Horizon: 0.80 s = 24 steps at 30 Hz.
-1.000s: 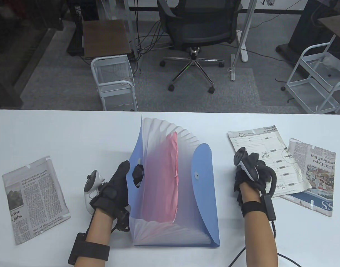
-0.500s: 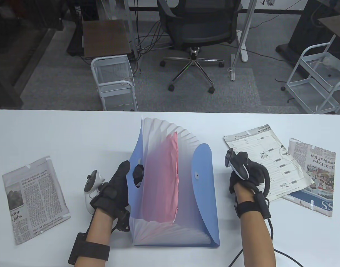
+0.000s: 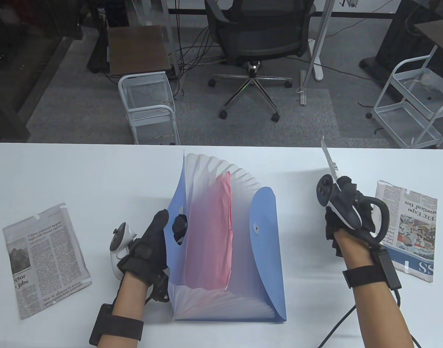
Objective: Sort materials into accordion folder compartments
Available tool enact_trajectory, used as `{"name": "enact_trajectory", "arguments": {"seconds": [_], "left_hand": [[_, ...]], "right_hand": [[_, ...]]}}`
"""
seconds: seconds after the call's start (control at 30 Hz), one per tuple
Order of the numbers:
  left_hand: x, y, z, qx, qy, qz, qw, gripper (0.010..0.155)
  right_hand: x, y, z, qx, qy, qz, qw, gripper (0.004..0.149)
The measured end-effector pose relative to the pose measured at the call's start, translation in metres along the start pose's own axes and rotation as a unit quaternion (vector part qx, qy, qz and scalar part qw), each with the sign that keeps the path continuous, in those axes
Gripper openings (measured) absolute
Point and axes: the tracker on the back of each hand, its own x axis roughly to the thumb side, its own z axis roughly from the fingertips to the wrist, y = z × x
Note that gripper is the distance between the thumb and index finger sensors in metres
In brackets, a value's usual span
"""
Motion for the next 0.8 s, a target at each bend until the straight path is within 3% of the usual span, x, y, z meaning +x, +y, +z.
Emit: {"name": "enact_trajectory", "arguments": {"seconds": [0.17, 0.3, 0.5, 0.57, 0.8], "left_hand": [[0.000, 0.000, 0.001, -0.001, -0.003, 0.007, 1.000, 0.068], [0.001, 0.000, 0.001, -0.001, -0.004, 0.009, 1.000, 0.068], [0.001, 0.001, 0.002, 0.000, -0.007, 0.013, 1.000, 0.068], [0.001, 0.002, 0.003, 0.000, -0.009, 0.017, 1.000, 0.068], [0.002, 0.002, 0.004, 0.000, -0.013, 0.022, 1.000, 0.068]], "right_hand": [[-0.013, -0.050, 0.008, -0.023, -0.014, -0.139, 0.990, 0.041], [-0.024, -0.074, 0.015, 0.009, -0.014, -0.304, 0.952, 0.042], [-0.038, -0.090, 0.024, 0.078, -0.019, -0.497, 0.864, 0.042], [-0.043, -0.095, 0.027, 0.093, -0.037, -0.557, 0.824, 0.042], [-0.050, -0.110, 0.041, 0.113, -0.065, -0.672, 0.729, 0.042]]}}
